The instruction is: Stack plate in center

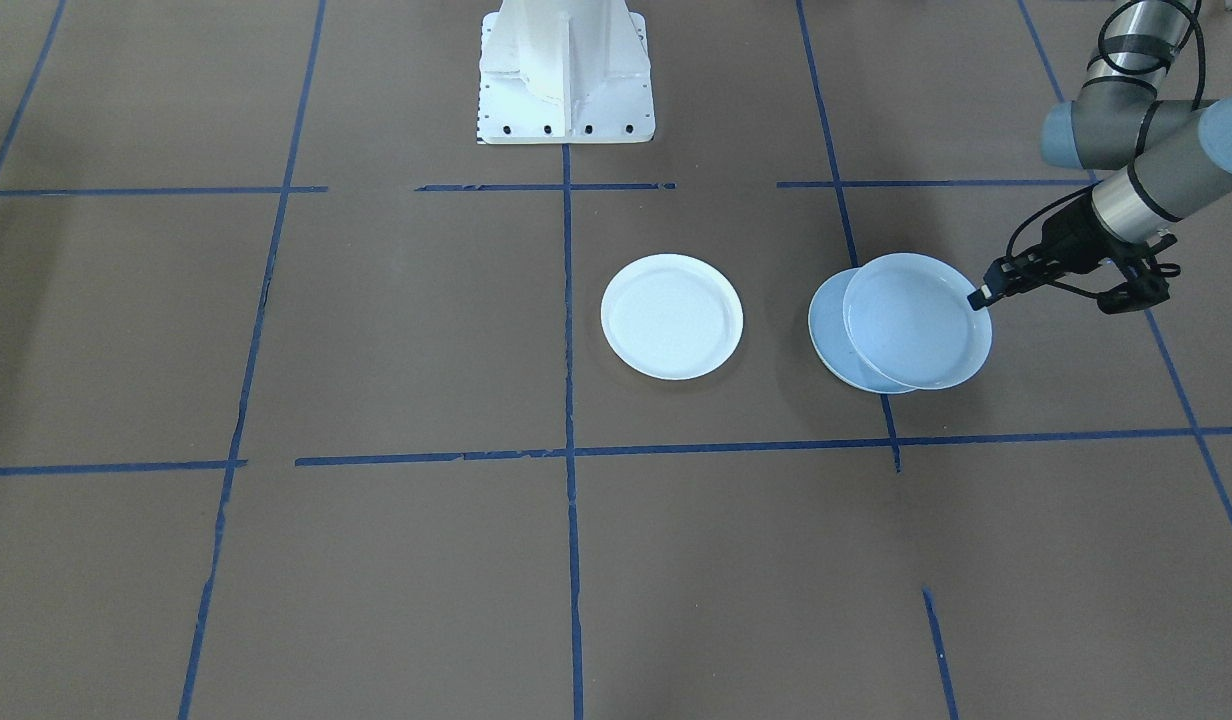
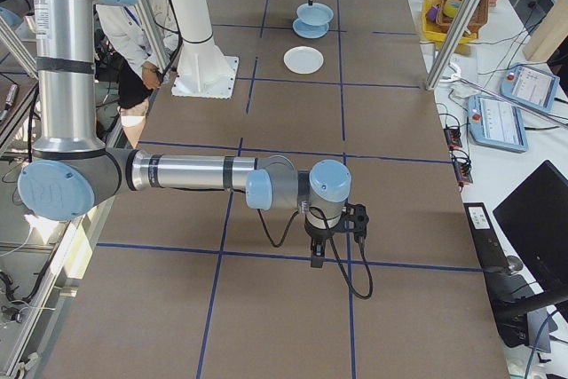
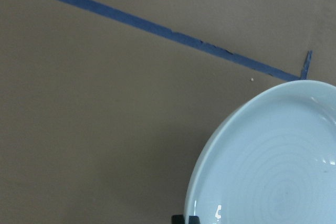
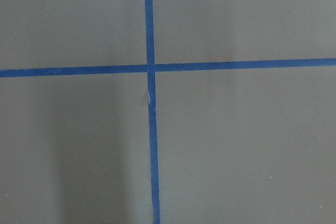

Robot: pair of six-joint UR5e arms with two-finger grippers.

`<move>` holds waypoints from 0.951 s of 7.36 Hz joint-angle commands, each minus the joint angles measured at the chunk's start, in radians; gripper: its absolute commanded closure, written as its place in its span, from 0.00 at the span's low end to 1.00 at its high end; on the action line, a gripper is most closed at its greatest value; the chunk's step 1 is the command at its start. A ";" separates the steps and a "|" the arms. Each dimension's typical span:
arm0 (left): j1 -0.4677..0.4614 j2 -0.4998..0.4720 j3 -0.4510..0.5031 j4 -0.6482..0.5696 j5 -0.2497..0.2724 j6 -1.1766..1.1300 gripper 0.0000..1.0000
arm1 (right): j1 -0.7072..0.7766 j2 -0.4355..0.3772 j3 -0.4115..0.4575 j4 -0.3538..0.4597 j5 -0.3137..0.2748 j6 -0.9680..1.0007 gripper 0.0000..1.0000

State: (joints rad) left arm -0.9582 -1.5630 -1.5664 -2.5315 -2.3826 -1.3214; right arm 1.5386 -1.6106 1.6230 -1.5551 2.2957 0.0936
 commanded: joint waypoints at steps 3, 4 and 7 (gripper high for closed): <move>0.038 -0.008 0.003 -0.004 0.016 -0.028 1.00 | 0.000 0.000 0.000 0.000 0.001 0.000 0.00; 0.042 -0.006 0.002 -0.003 0.032 -0.028 0.20 | 0.000 0.000 0.000 0.000 -0.001 0.000 0.00; 0.049 -0.011 -0.099 0.005 0.001 -0.074 0.00 | 0.000 0.000 0.000 0.000 0.001 -0.002 0.00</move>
State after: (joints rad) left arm -0.9107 -1.5703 -1.6032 -2.5325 -2.3519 -1.3624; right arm 1.5386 -1.6107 1.6230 -1.5555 2.2962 0.0933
